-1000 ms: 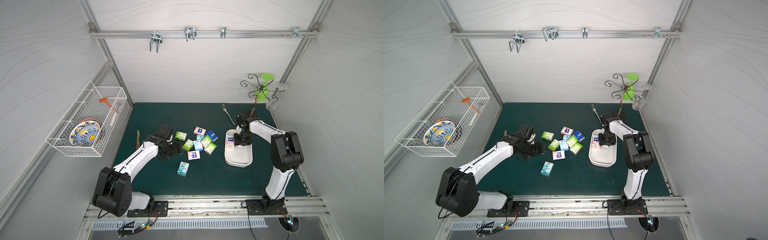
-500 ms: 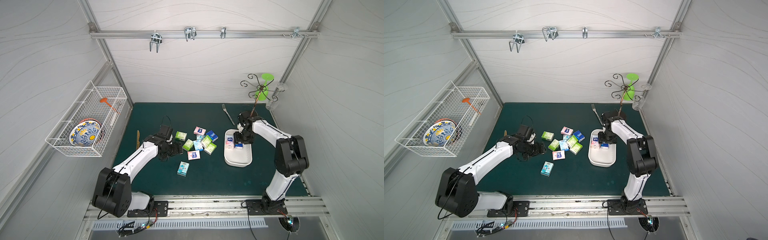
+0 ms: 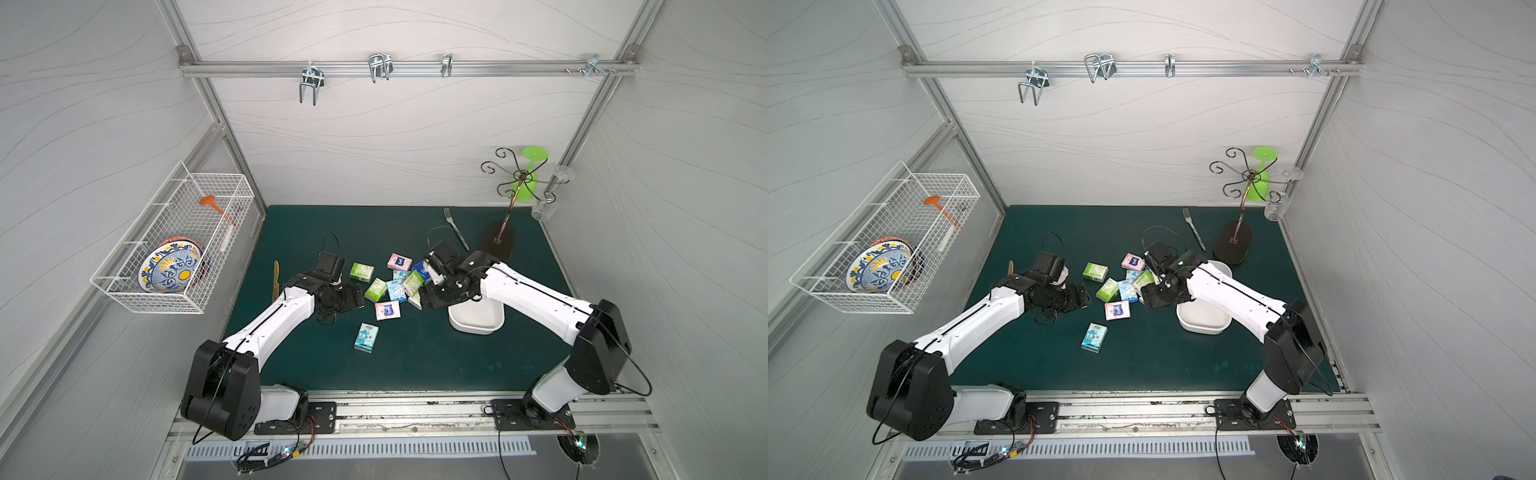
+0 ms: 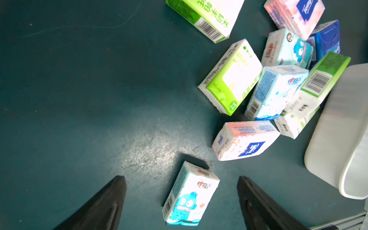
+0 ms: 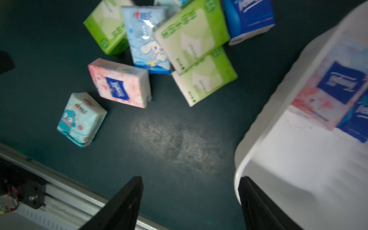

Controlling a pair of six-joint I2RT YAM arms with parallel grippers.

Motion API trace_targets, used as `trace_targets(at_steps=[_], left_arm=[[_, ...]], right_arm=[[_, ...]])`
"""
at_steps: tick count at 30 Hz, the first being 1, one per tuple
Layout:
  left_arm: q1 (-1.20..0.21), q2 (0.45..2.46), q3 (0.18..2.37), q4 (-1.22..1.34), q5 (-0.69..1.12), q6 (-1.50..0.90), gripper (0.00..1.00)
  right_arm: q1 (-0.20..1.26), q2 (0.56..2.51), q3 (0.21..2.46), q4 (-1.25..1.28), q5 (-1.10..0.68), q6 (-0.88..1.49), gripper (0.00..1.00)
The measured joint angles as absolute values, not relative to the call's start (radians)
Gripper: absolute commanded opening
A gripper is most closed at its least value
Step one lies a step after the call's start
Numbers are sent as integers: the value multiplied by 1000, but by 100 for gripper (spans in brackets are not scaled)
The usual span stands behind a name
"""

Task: Put the pocket tissues into the storage box
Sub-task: Pick up the pocket tissues from the center of the board.

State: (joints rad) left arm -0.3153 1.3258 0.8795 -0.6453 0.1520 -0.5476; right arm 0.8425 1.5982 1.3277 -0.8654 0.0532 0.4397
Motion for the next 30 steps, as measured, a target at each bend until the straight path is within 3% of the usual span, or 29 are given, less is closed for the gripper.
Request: trace_targets(at_steps=[7,16,30], left_arm=[[-315,1289,864,-645,138,-559,92],[-315,1250,843,-646,109,-557,93],[-315,1224,839,-646,78,-546,93]], right_arm=[[860,1684,1374,-757,22,697,86],[714,1767,1367,-618,-73,958,87],[698,1924,1429,-551,-117,1068,82]])
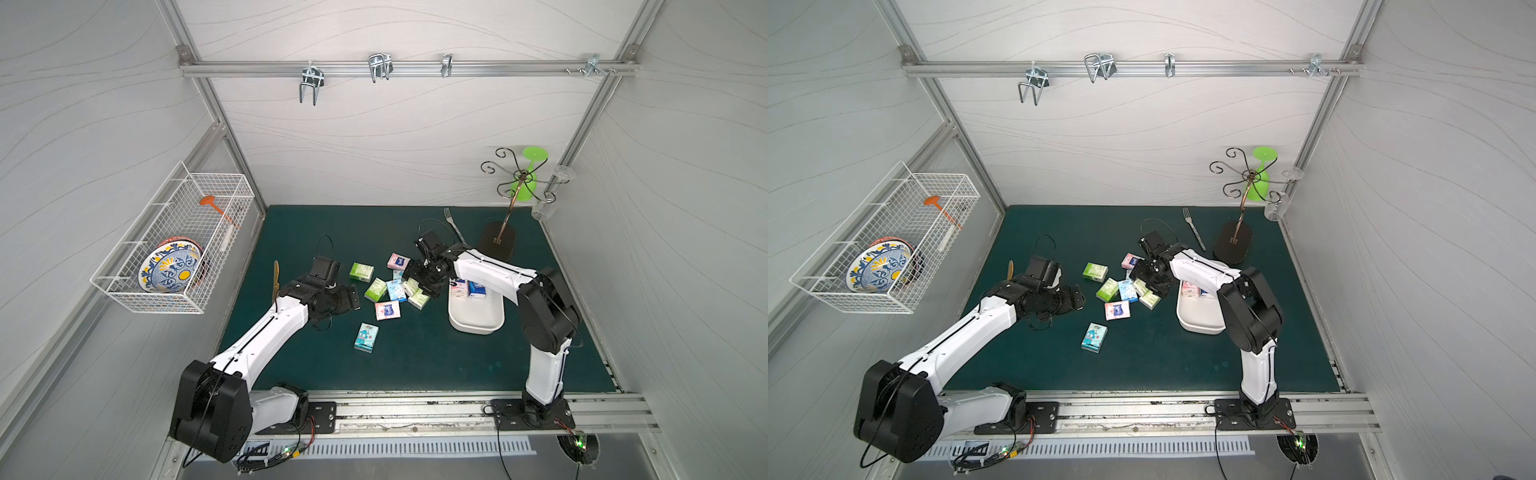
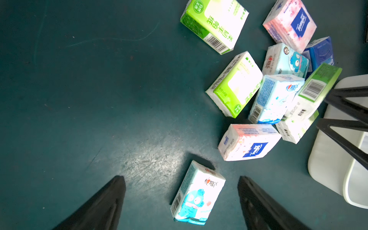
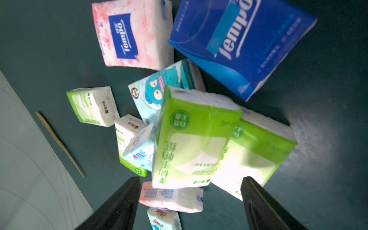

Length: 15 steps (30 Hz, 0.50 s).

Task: Put the pocket tissues into the storage box
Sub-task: Pick up the pocket tissues from the center of the board.

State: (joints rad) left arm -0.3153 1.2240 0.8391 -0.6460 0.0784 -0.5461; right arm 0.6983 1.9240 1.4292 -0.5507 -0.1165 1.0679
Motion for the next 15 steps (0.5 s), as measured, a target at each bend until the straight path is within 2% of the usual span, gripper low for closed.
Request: trace_targets(at_steps=[7,15], left_arm=[[-315,1218,815,-636,47,-539,93],[-315,1218,814,-620,34,-539,93]], right_arm=[[698,1980,1441,-519,-117,1084,74],[698,2010,1463,-487,-119,1069,41]])
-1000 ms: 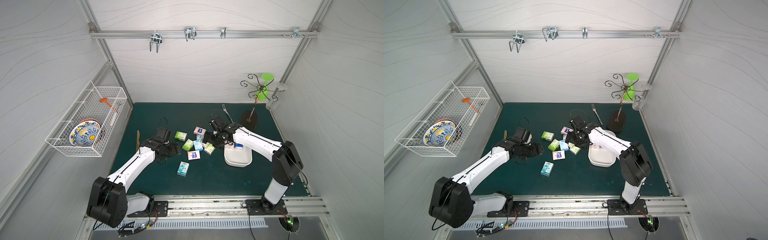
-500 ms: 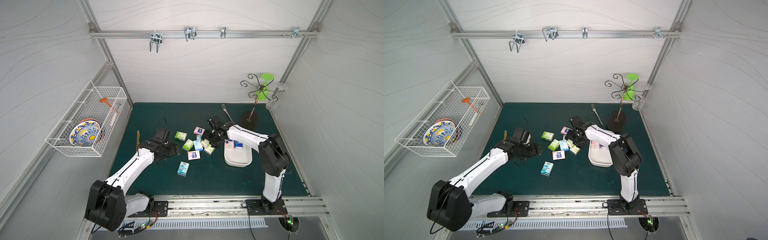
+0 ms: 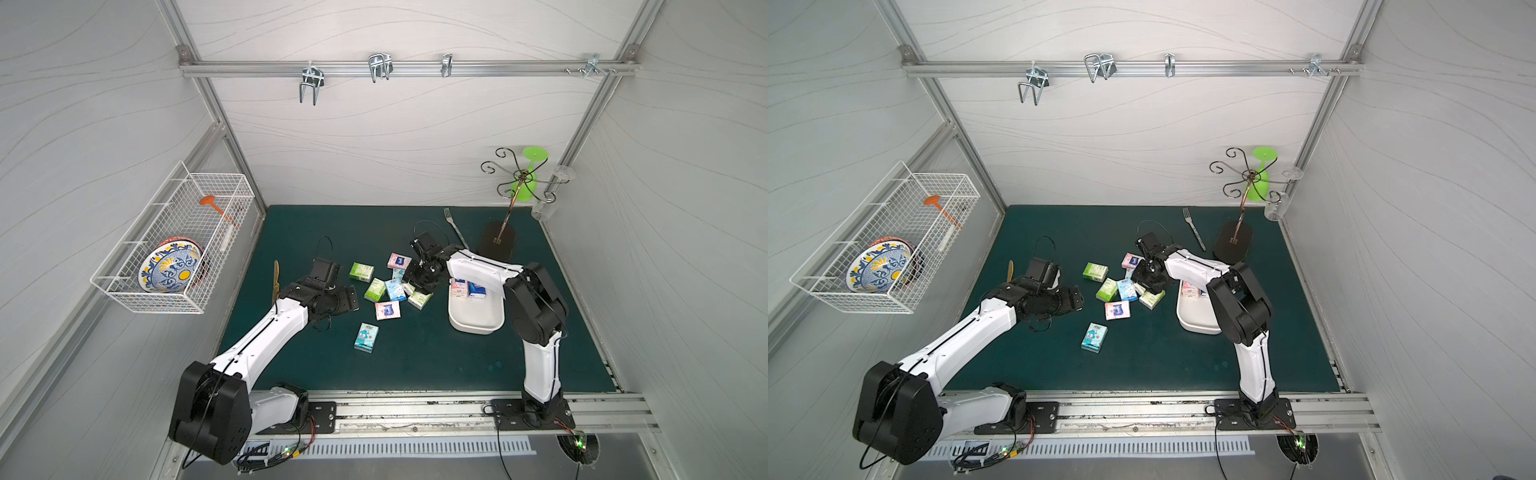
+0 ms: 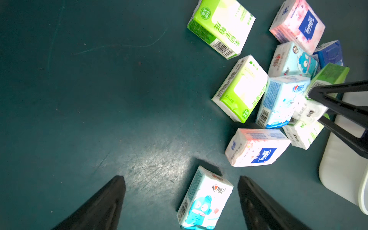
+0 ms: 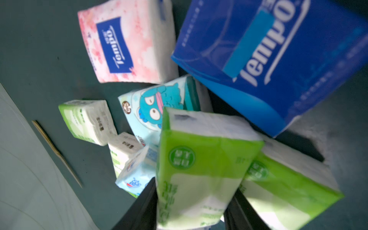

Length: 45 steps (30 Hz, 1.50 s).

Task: Put the pocket tissues into the storage box
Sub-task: Pick up the pocket tissues from the center of the board, then place the pocket tissues in the storage box.

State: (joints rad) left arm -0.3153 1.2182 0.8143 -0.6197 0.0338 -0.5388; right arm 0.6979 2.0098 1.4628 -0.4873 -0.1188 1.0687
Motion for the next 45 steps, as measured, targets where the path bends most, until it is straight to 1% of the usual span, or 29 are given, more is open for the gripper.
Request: trace_targets(at_steps=[4,12,17,23,27,34,38,42,45], left_arm=[[-315,1218,814,-619,33,-539,93],[-315,1219,811,-619,33,-539,93],[-315,1220,811,-620,34,-534,93],[-315,1241,811,-620,69,-525,92],[-315,1281,820,-626,121,-524,92],[-316,1328,872,-630,190,-526,92],[-318,1334,885,-630,212,-527,92],[-321,1334,886,-631,223,-527,92],[-323,1333,886,-632,224,-527,92]], right_arm=[[697,2013,1464,-487,-115,1050,37],[693,1998,1501,-520,-117,961,38],[692,1930,1560,-607,-140,805,40],[679,1776,1581,-791,-131,550,40],[624,1658,1518,-898,-109,431,40],[447,1517,1362,-1015,-43,316,41],[375,1505,1310,-1032,-7,287,42],[359,1538,1302,-1039,55,254,42],[357,1600,1315,-1037,113,226,42]])
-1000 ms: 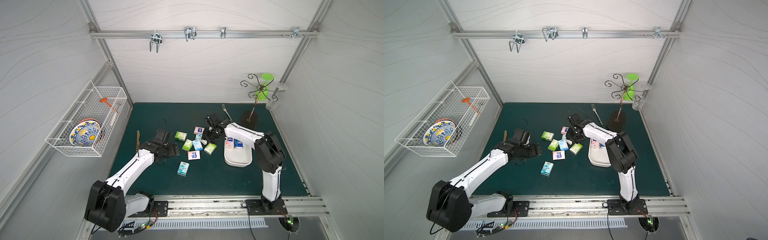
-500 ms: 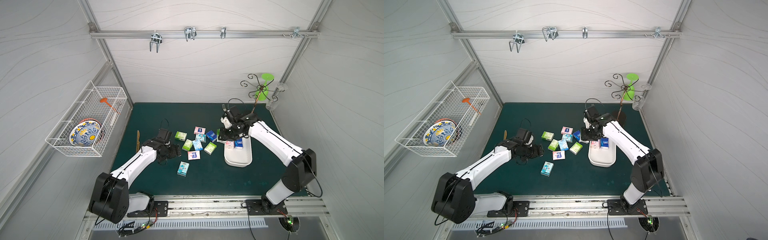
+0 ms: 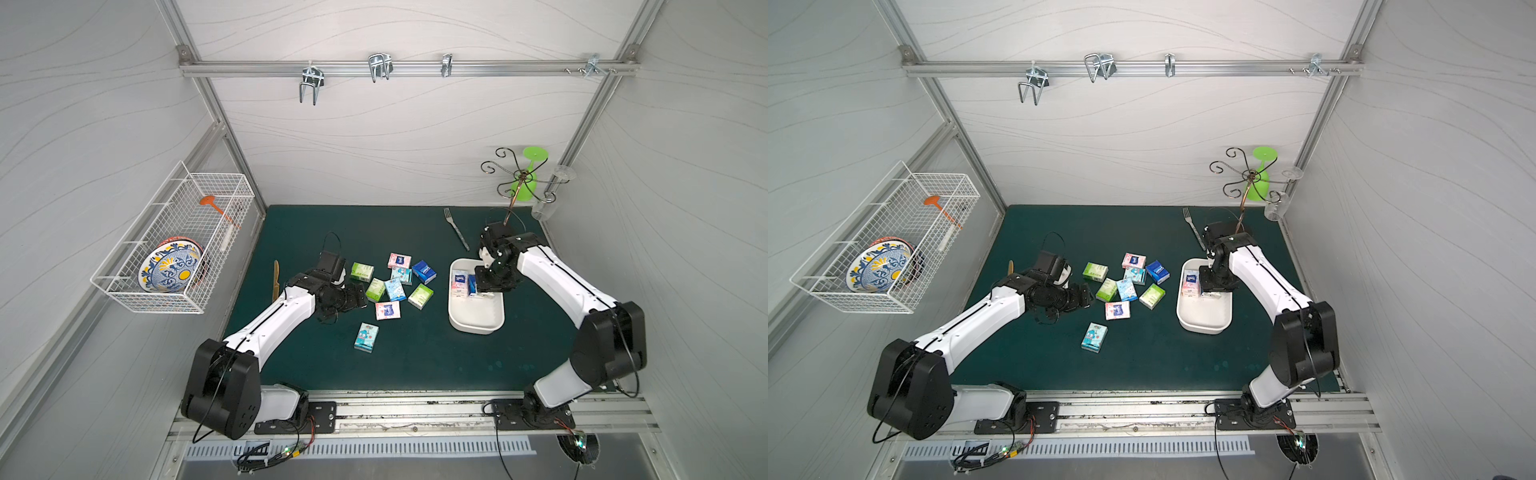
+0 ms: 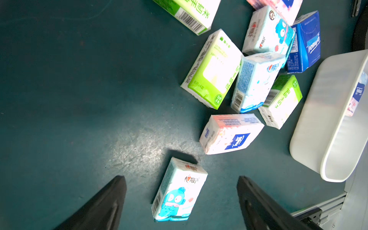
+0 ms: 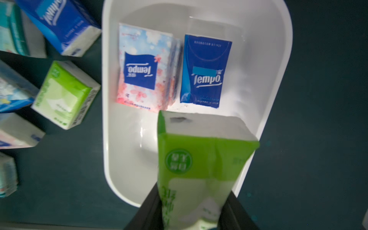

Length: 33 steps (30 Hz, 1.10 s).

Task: Put the pocket tissues into the storage box
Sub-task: Place the pocket tissues in the storage box.

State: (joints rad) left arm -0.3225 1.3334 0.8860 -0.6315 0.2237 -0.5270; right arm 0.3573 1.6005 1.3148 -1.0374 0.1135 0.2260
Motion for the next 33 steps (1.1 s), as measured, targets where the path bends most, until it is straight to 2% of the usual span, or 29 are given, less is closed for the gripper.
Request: trace_targets(at_steps=[11,14,18,27,33], left_arm=[[-323,1322,886,-652,221,-524,92],[-323,1309,886,-659,217,-517,92],[-323,1297,886,-669,216,-512,92],[-323,1296,886,-679,213,-508,92],[-323,1296,886,-682,210,-509,92]], right_arm=[[348,1831,1442,-1019,174,166,44],[348,1860,1467,-1013,173,164,47],[348,1895,1498,-1008,171,161,55],[348,1902,1505,-1011,176,161,70],[368,1794,1493,-1037,176,197,74]])
